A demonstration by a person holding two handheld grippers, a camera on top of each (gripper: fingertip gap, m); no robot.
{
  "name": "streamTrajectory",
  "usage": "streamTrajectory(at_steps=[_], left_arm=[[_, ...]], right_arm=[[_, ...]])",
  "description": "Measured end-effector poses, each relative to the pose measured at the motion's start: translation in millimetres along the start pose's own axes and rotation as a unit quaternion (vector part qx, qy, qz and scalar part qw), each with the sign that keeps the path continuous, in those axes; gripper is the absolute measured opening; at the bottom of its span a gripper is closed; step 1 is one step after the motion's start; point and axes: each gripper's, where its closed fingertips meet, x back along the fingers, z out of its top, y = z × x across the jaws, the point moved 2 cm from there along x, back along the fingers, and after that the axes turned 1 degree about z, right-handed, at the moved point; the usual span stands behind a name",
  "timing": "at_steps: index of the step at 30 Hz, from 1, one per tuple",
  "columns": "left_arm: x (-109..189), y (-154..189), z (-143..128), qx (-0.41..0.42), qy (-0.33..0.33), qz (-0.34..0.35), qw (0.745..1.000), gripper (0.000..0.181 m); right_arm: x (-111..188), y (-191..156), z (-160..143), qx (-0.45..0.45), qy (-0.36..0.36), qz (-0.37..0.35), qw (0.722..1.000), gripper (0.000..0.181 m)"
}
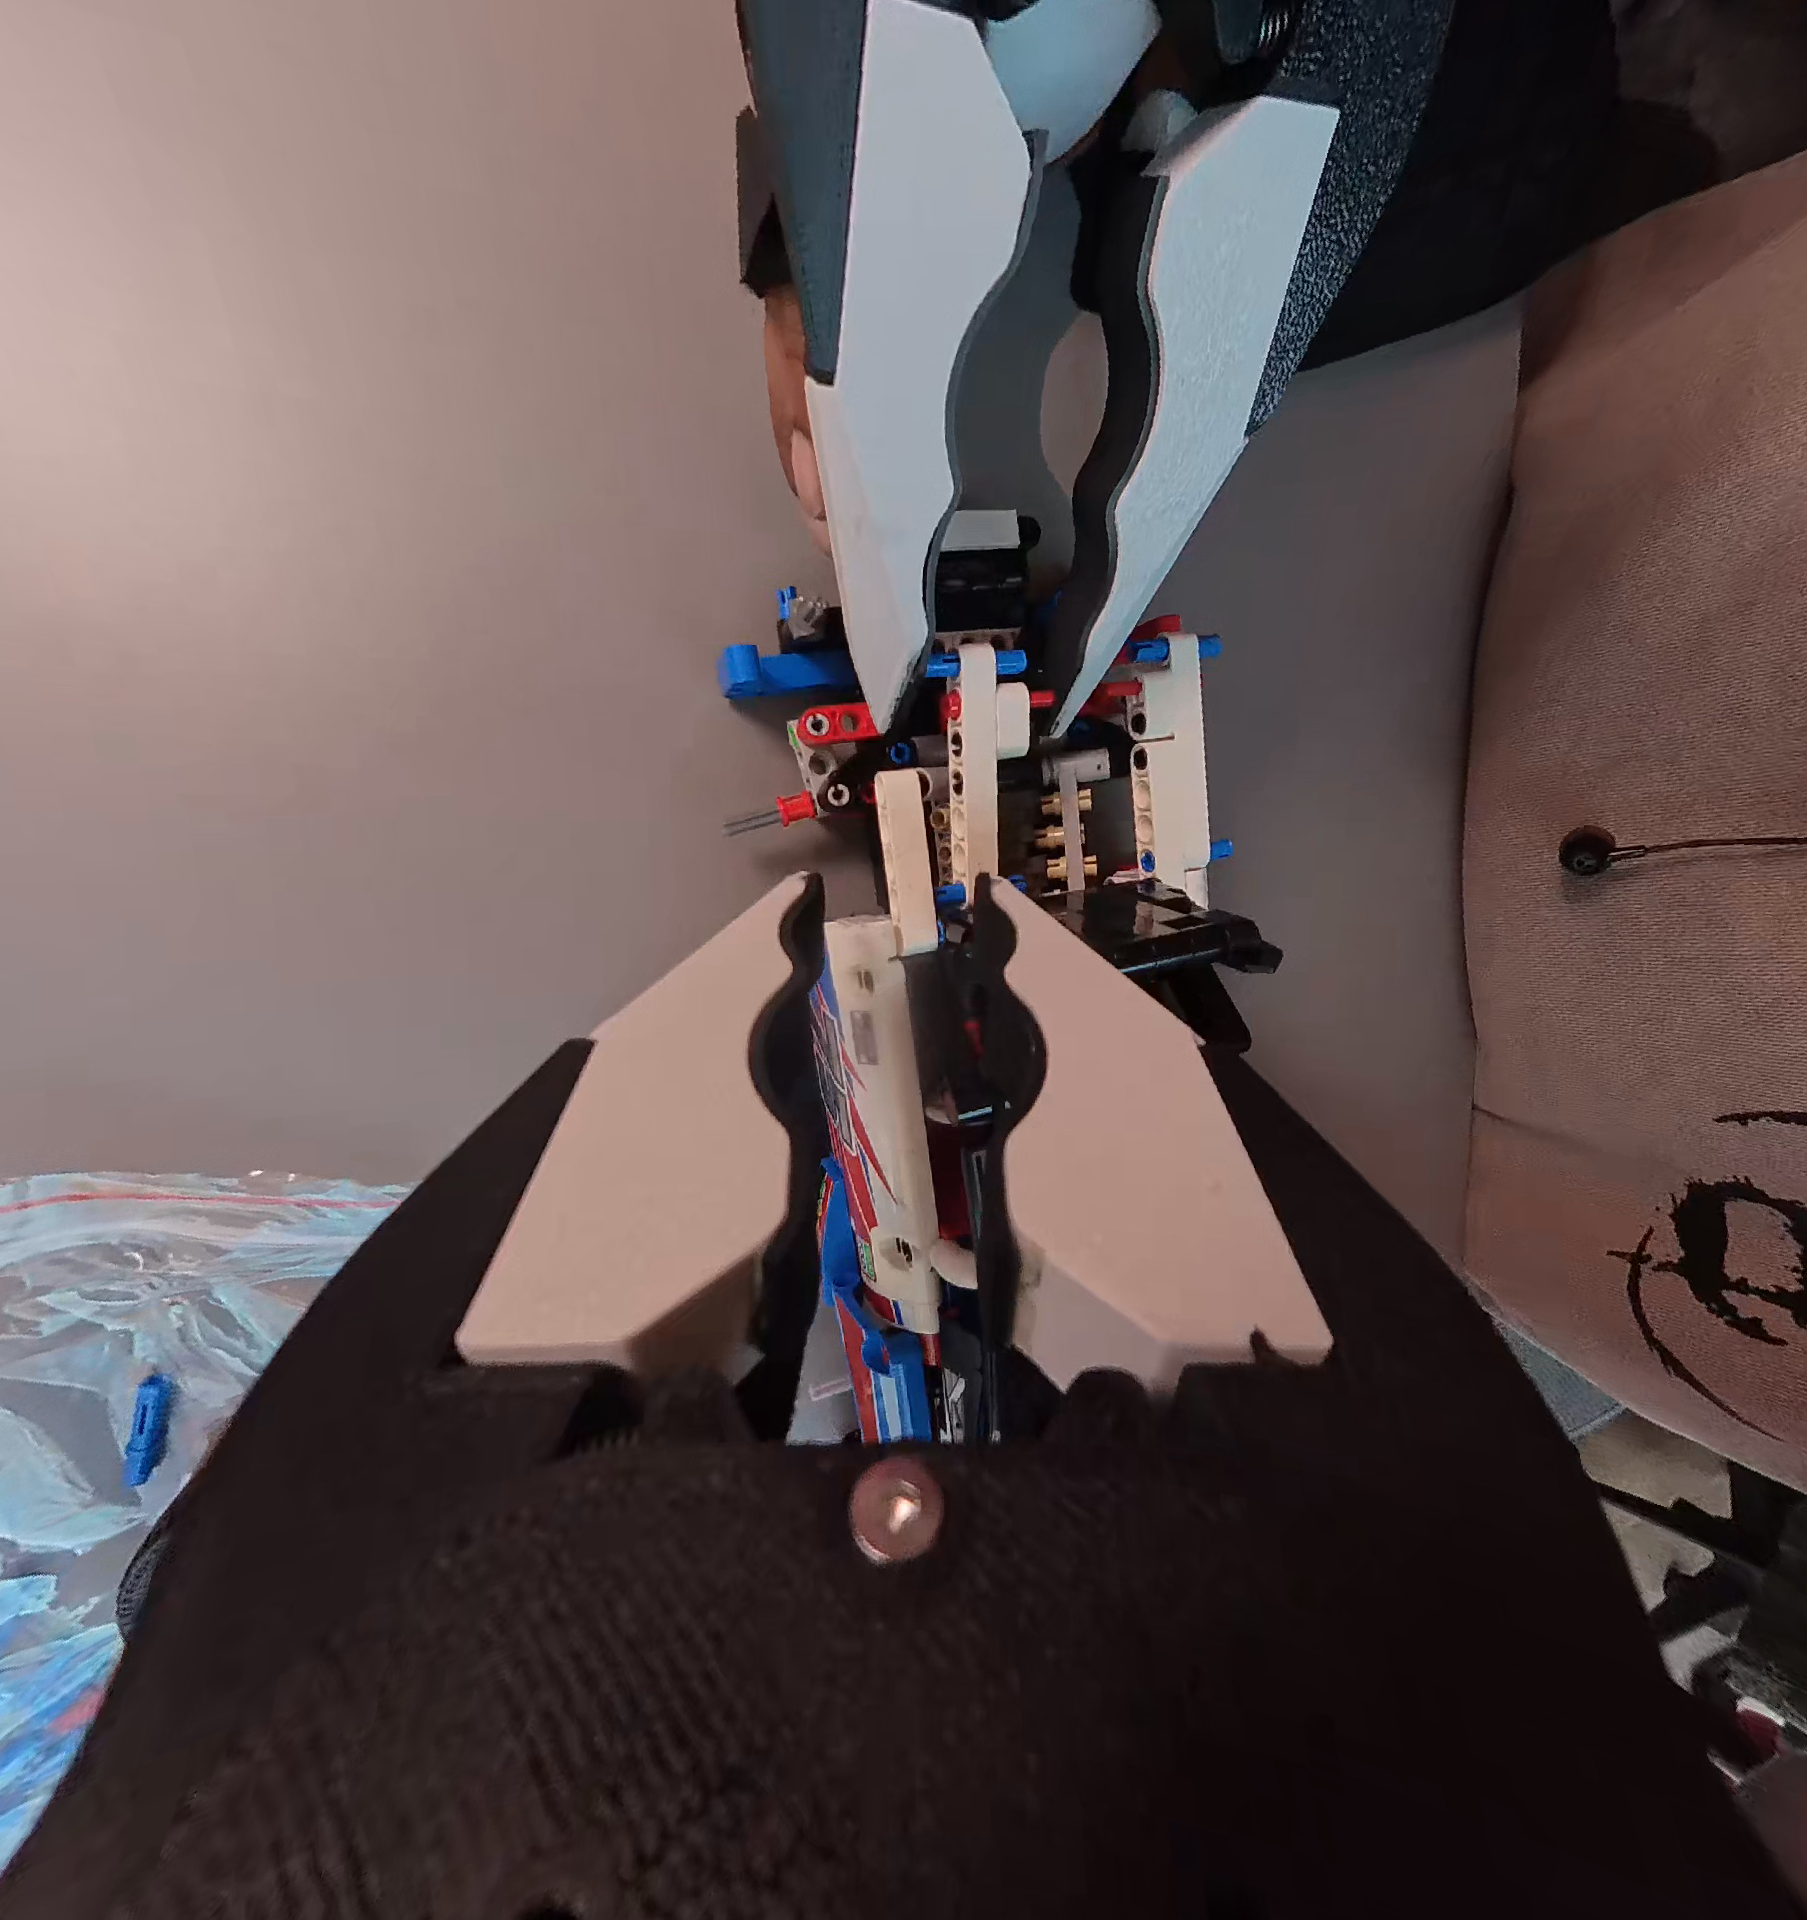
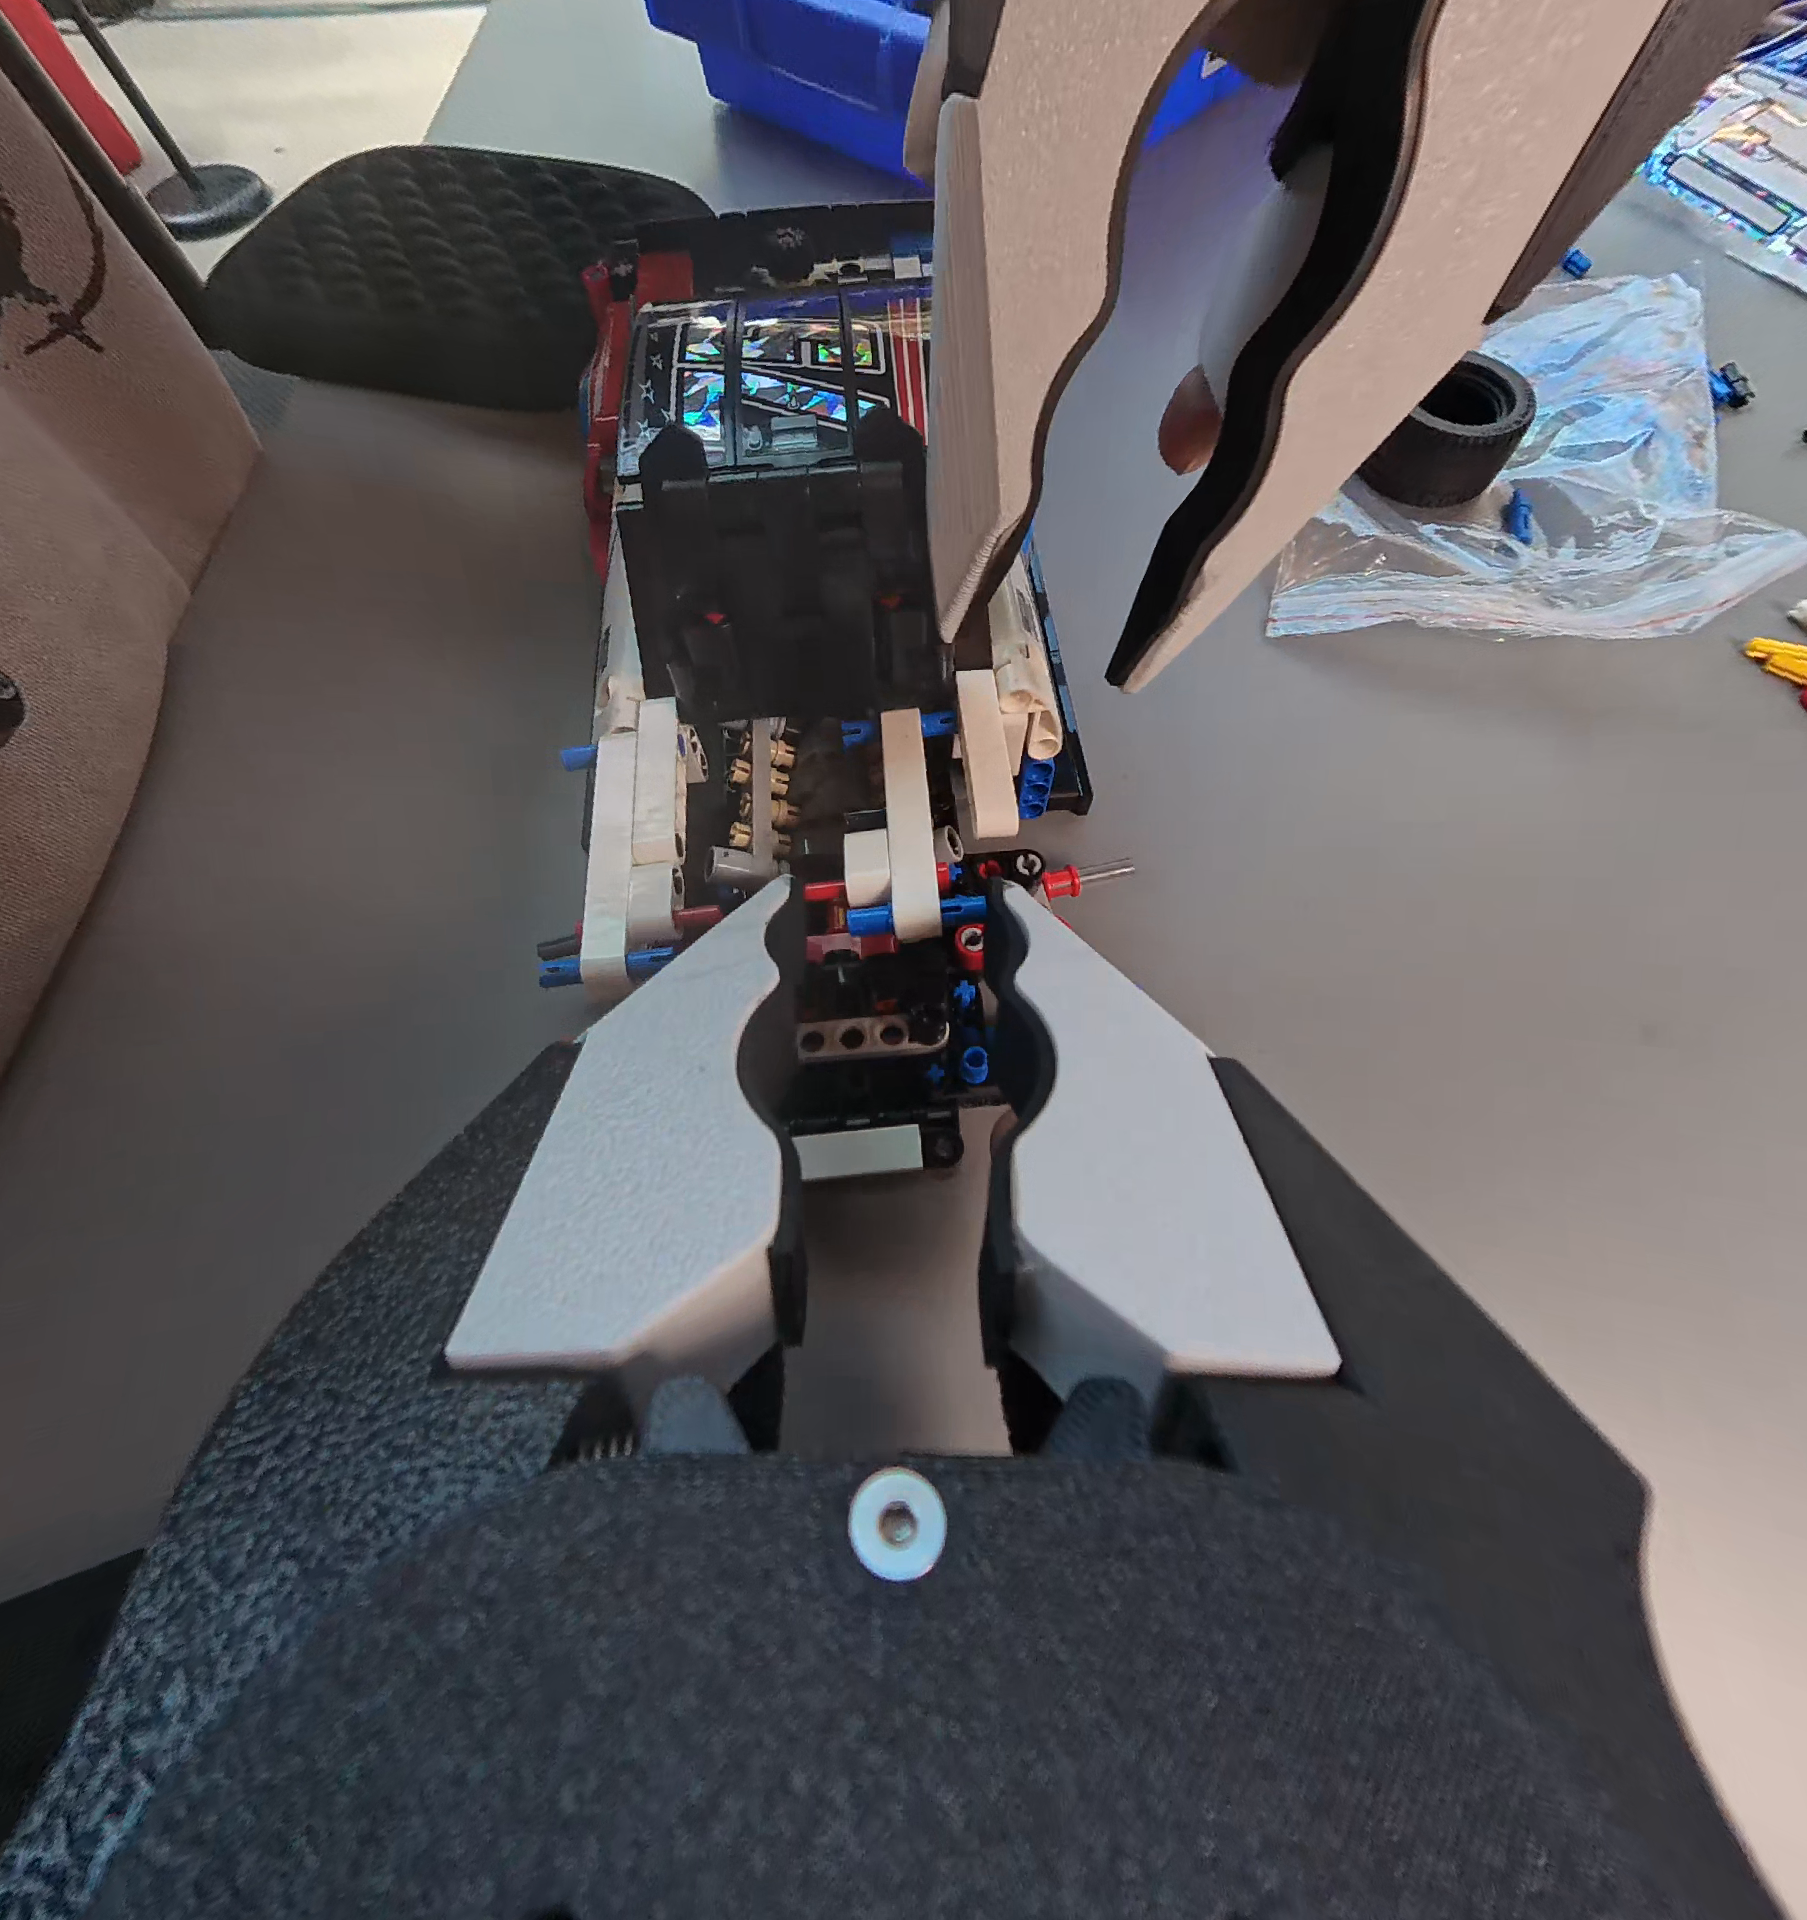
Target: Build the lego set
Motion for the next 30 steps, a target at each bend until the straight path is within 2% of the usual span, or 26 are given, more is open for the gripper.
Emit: streamTrajectory(at_steps=[12, 17, 26, 30], left_arm=[[-4.4, 4.0, 1.2, 0.004, -0.032, 0.006, 0.999, 0.027], [-4.0, 1.4, 6.4, -0.001, -0.066, 0.041, 0.997, 0.033], [-14.3, 9.9, 0.1, -0.019, -0.223, 0.095, 0.970, 0.038], [-20.4, 14.5, 1.7, -0.022, -0.263, 0.098, 0.960, 0.040]], right_arm=[[-1.4, 0.8, -1.3, -0.002, 0.018, -0.013, 1.000, 0.031], [-1.2, 2.1, -0.1, -0.001, 0.031, -0.022, 0.999, 0.031], [-1.3, 6.8, 0.8, 0.005, 0.053, -0.014, 0.999, 0.032], [1.3, 11.5, 6.7, 0.007, 0.077, 0.008, 0.997, 0.031]])
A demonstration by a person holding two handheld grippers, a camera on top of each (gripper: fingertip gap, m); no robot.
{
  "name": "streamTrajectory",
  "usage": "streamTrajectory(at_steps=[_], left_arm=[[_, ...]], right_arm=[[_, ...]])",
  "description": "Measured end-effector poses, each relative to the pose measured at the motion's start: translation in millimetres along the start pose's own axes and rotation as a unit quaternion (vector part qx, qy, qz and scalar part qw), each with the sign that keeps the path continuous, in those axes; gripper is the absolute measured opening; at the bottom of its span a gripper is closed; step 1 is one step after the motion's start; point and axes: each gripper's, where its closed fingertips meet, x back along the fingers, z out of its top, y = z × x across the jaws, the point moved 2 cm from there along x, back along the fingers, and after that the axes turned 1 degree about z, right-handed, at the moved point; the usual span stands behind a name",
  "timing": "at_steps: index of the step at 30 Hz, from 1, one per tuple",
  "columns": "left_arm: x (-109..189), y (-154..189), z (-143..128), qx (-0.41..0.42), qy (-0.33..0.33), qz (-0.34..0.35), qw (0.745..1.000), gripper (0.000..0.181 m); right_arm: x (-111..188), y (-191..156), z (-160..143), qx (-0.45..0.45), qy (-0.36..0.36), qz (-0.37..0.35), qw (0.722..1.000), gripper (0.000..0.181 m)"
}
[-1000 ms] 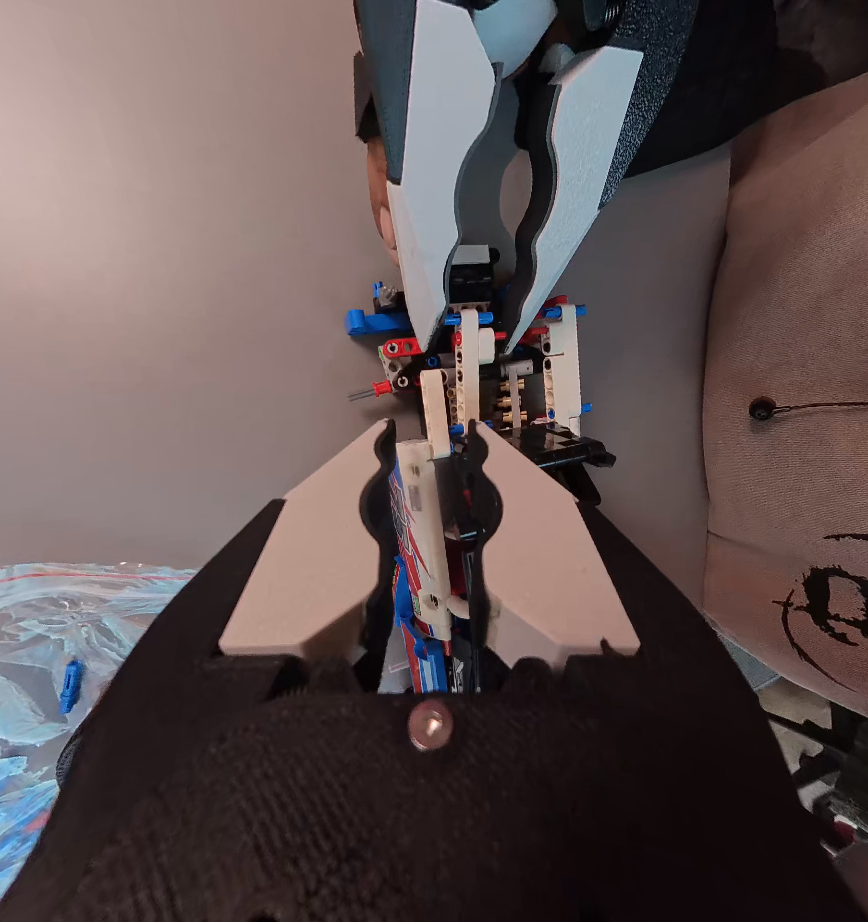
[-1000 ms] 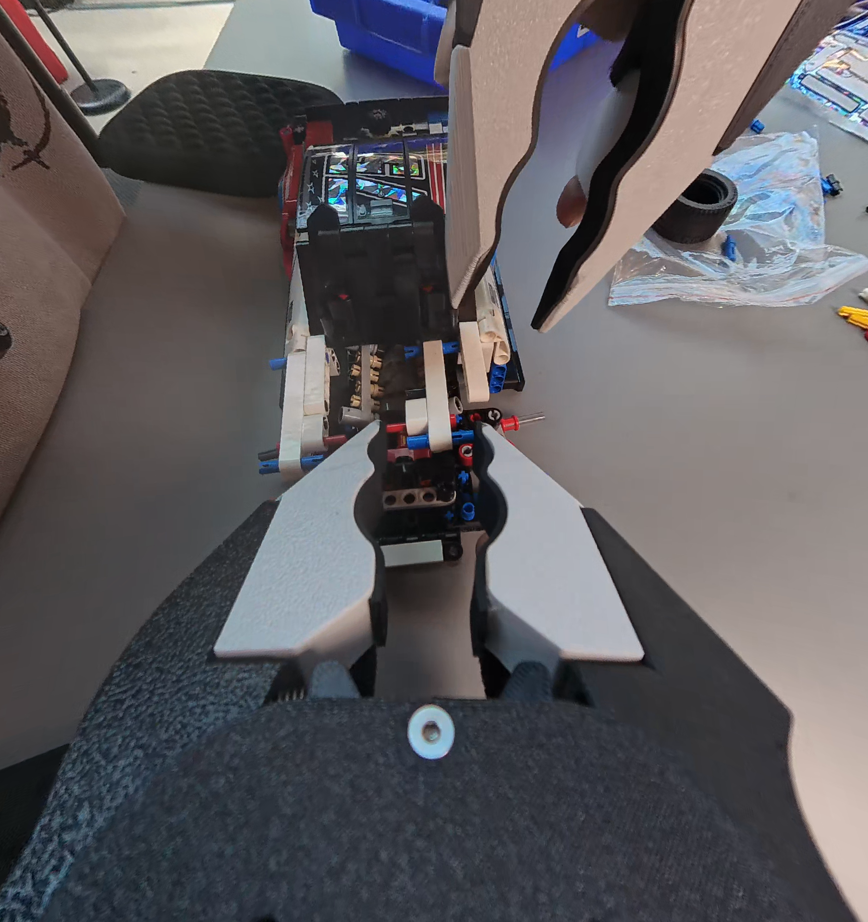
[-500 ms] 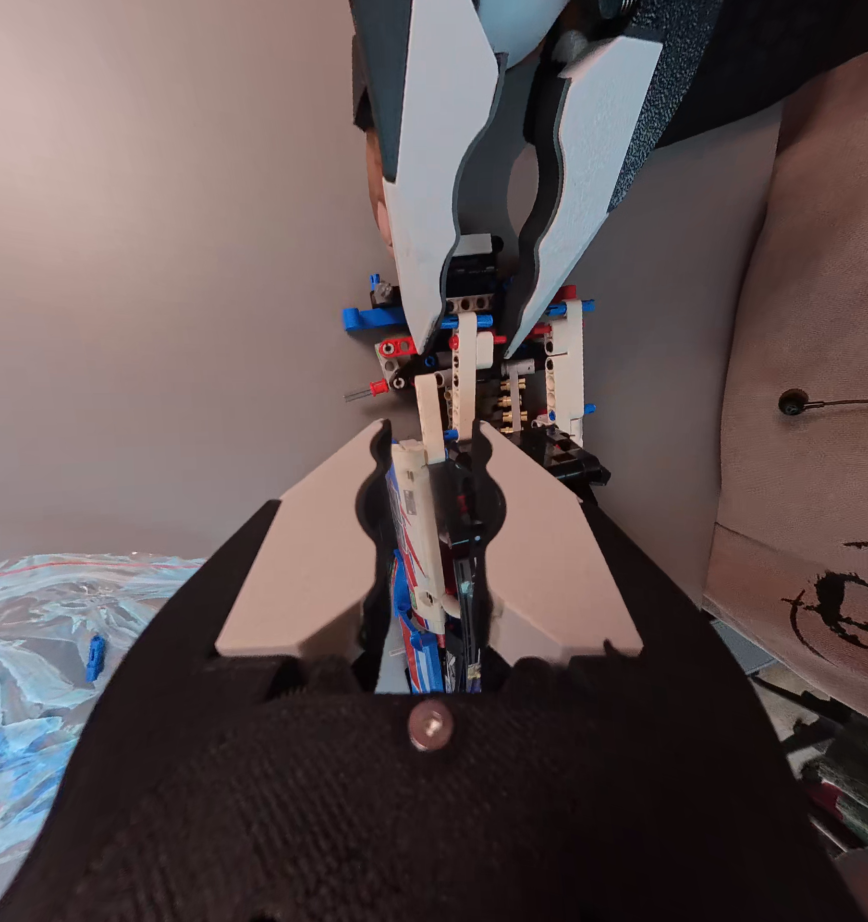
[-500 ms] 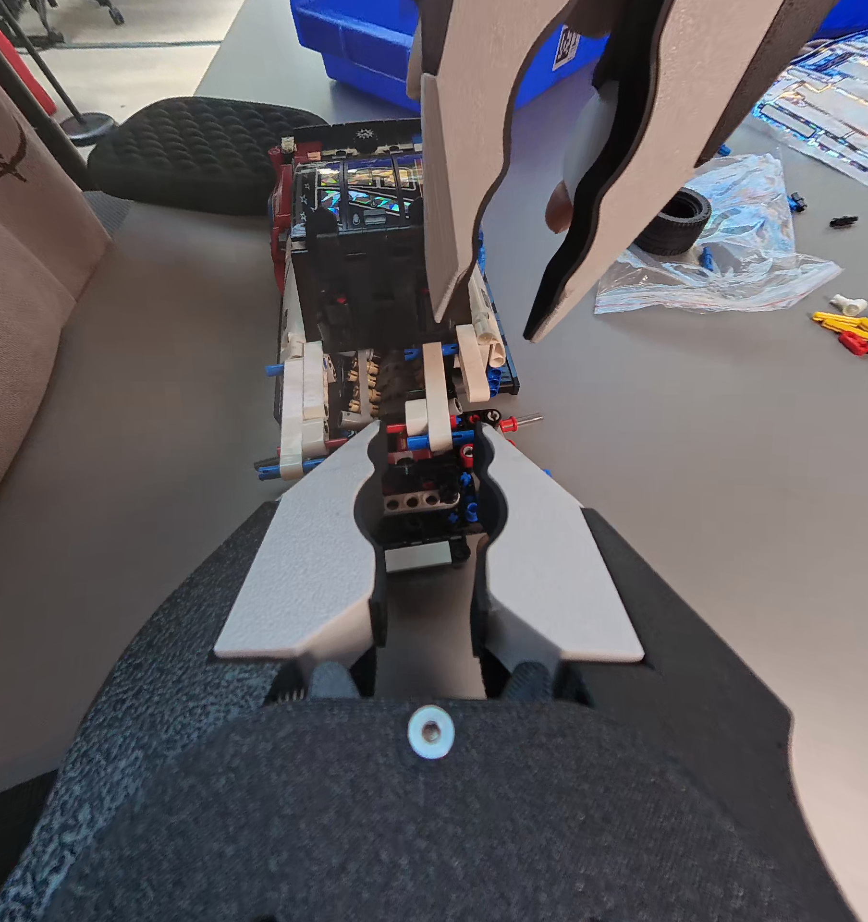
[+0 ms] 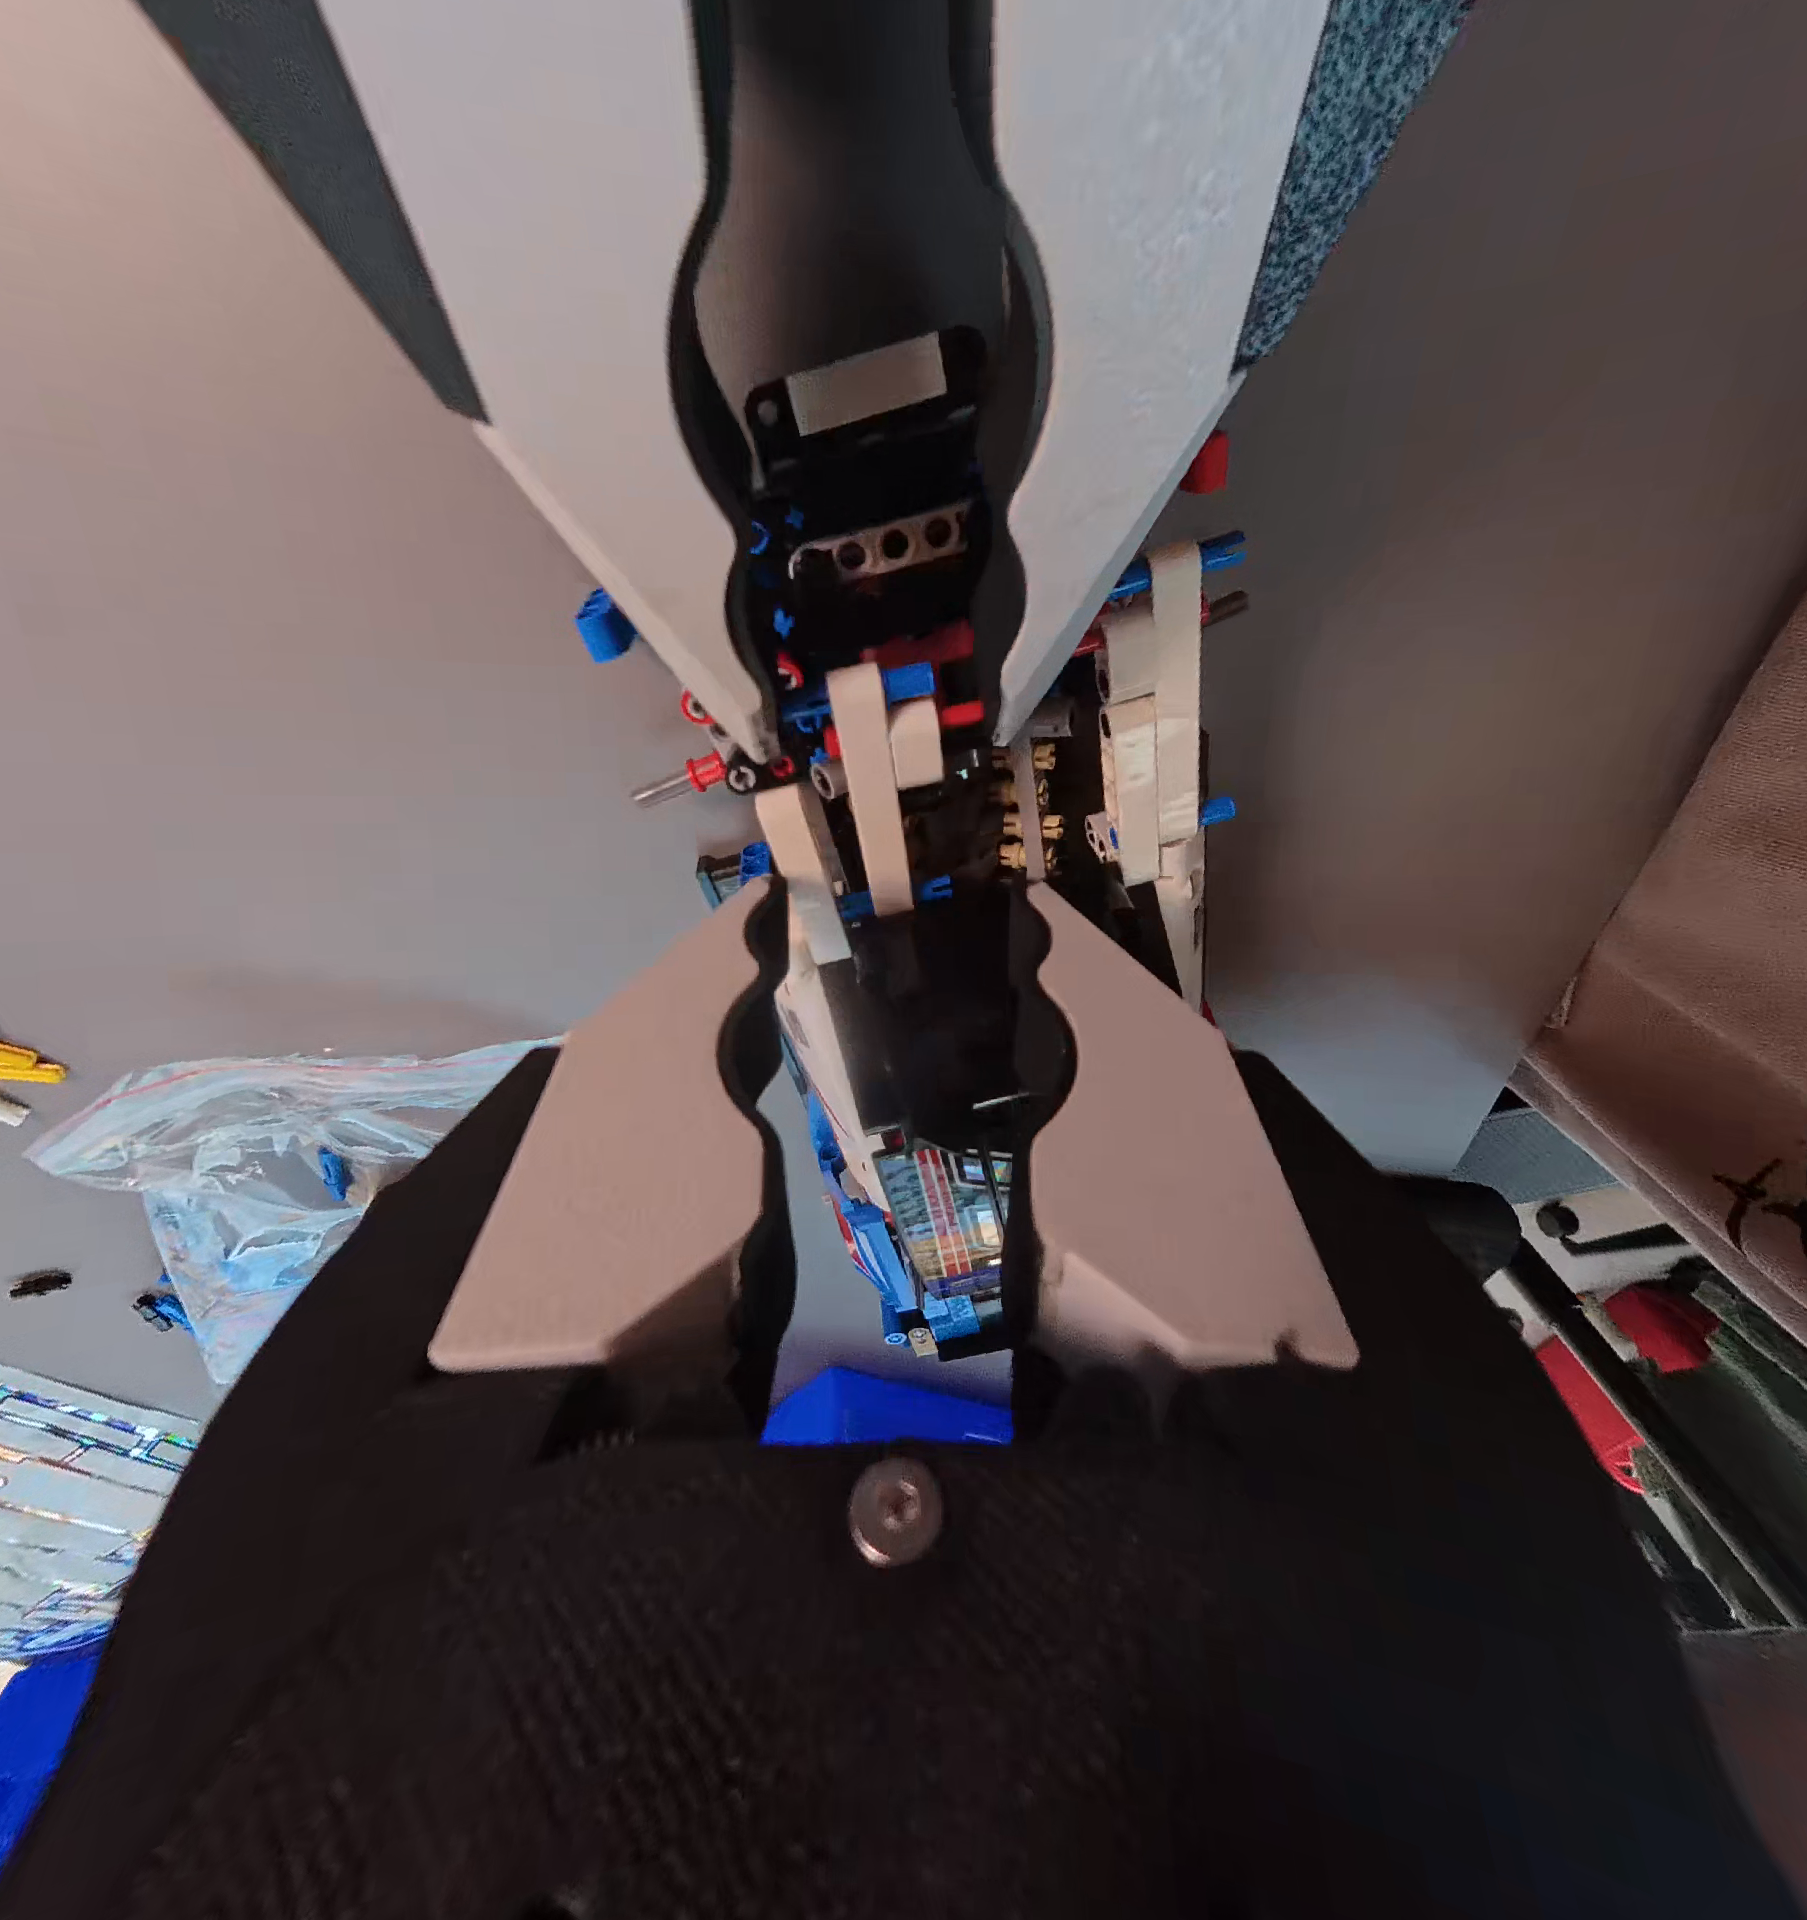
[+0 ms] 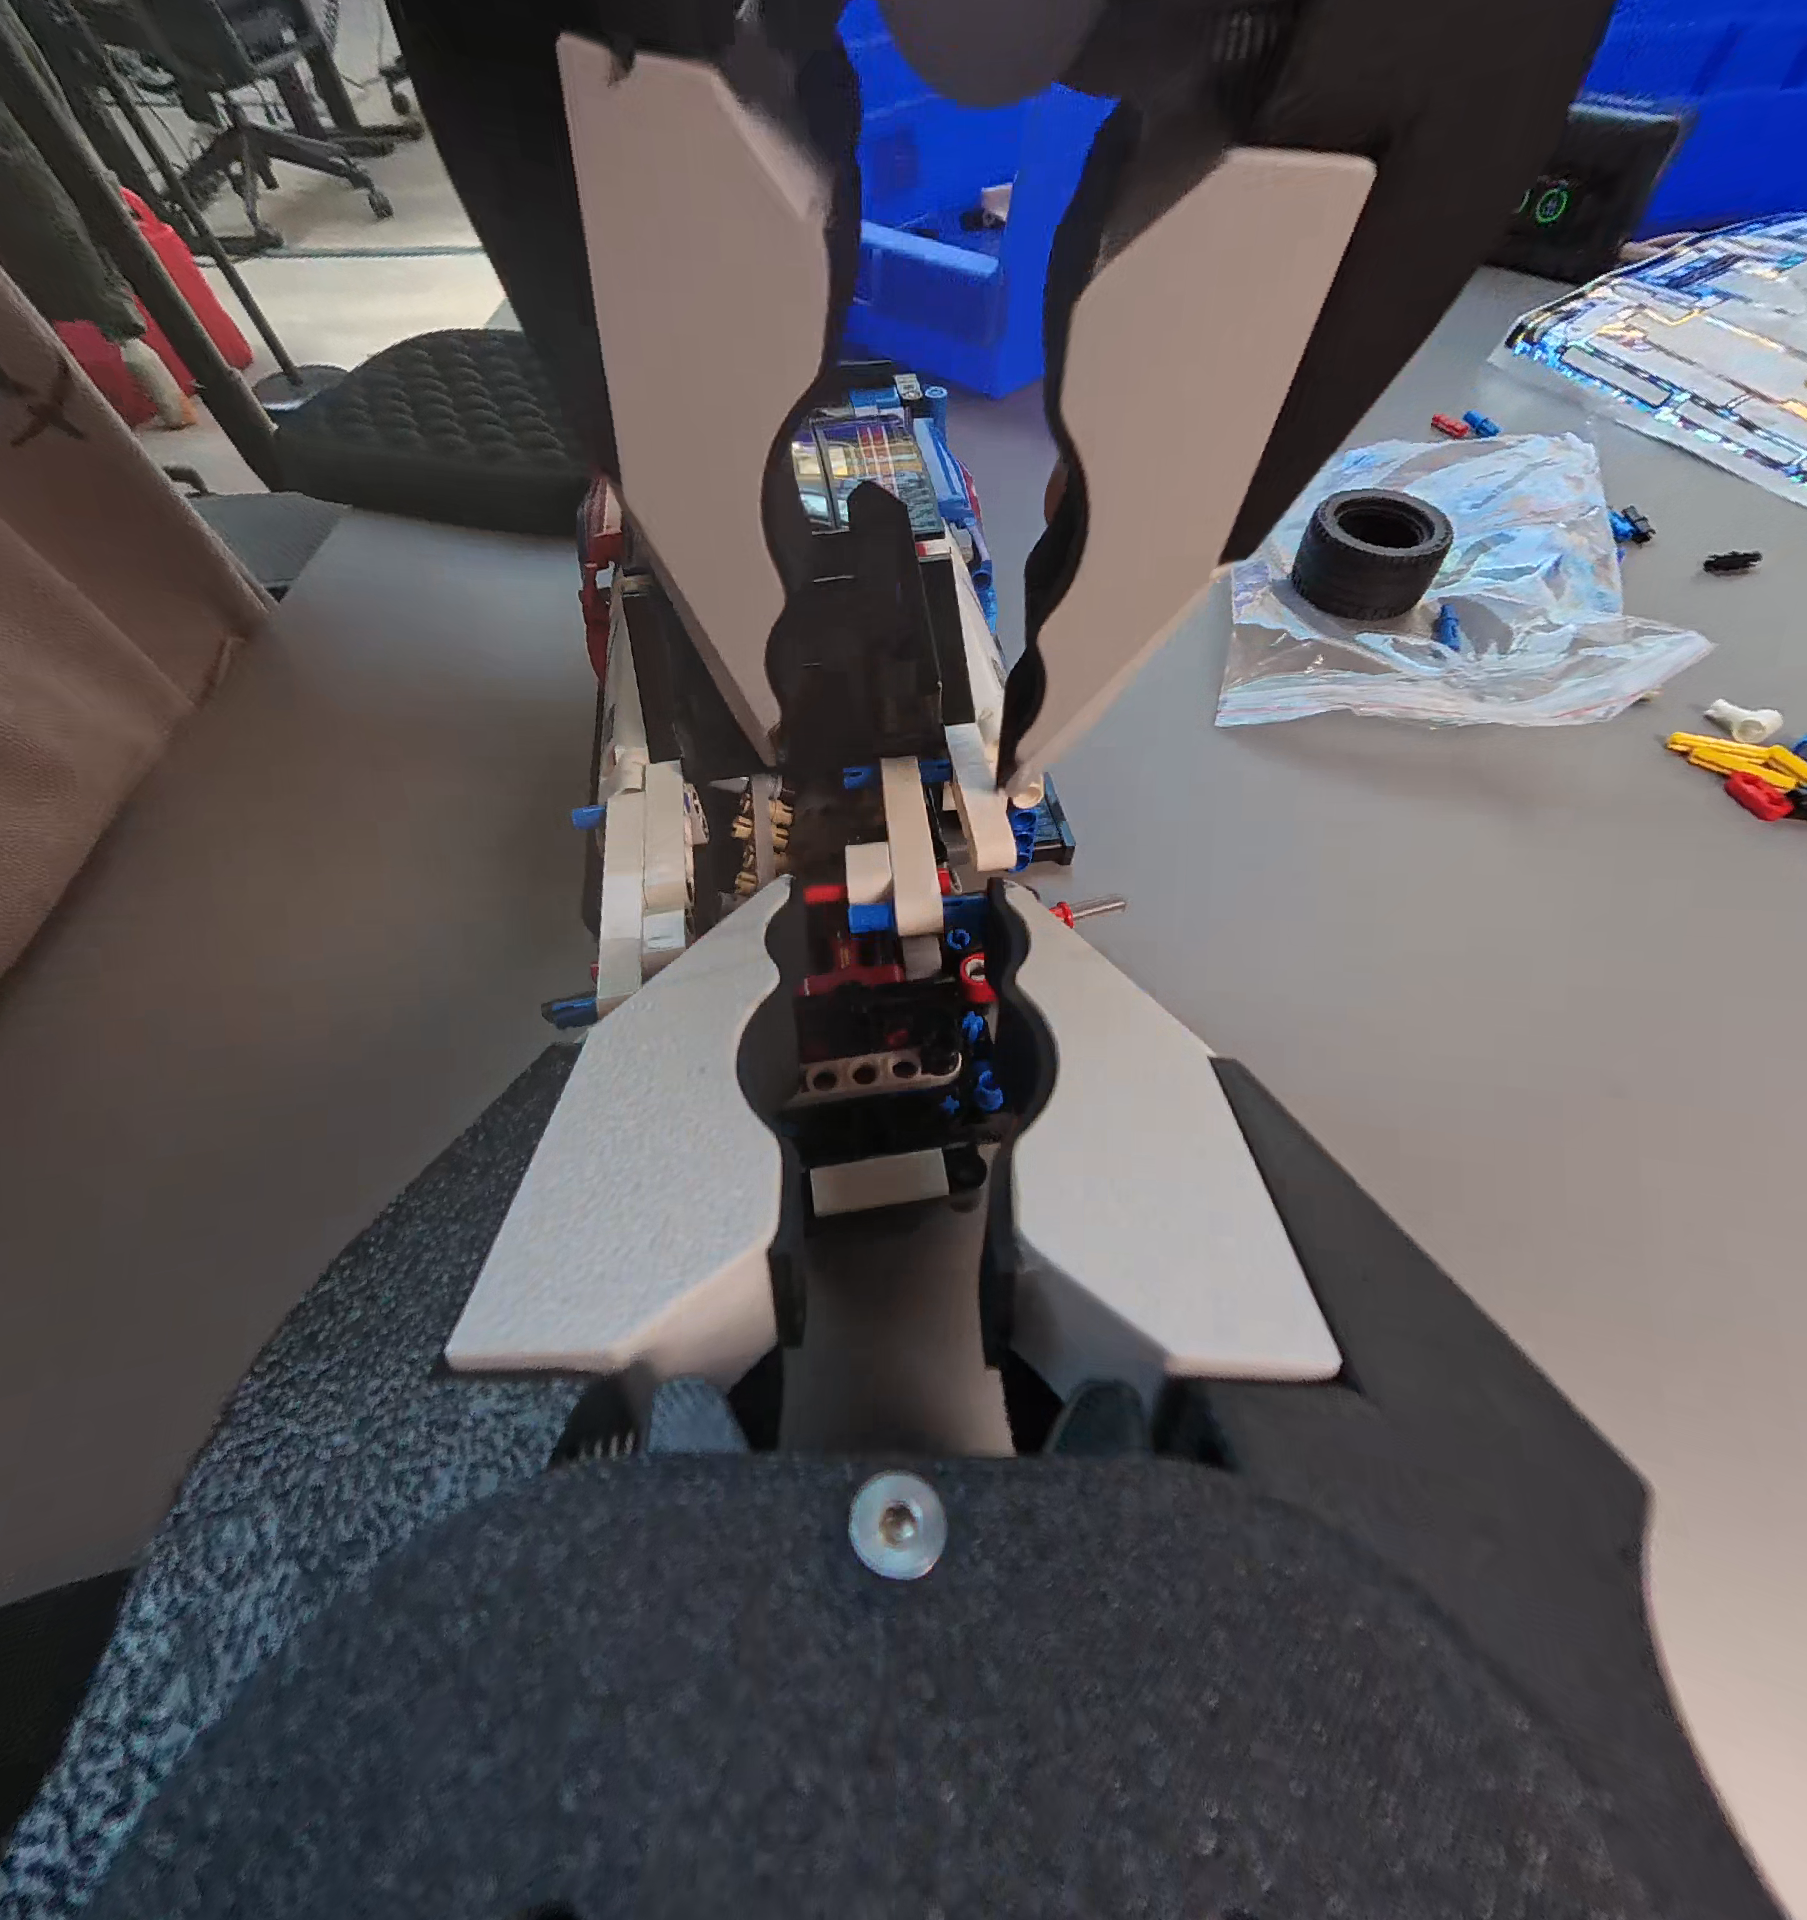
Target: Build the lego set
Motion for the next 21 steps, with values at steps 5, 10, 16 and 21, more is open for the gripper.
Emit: streamTrajectory(at_steps=[5, 10, 16, 21], left_arm=[[-1.6, -1.1, -0.5, 0.018, -0.016, -0.004, 1.000, 0.042], [-7.9, -1.4, -1.0, 0.032, -0.020, -0.014, 0.999, 0.044], [-6.8, -3.6, -4.1, 0.025, -0.010, -0.009, 1.000, 0.035], [-5.7, -5.5, -6.3, 0.022, 0.000, -0.005, 1.000, 0.026]], right_arm=[[3.4, 2.6, 1.8, 0.001, 0.010, 0.013, 1.000, 0.032], [3.2, 5.0, 0.8, 0.004, 0.007, 0.012, 1.000, 0.032], [1.9, 7.3, -4.9, 0.029, -0.016, 0.001, 0.999, 0.032], [-1.0, 6.7, -8.8, 0.040, -0.034, -0.004, 0.999, 0.032]])
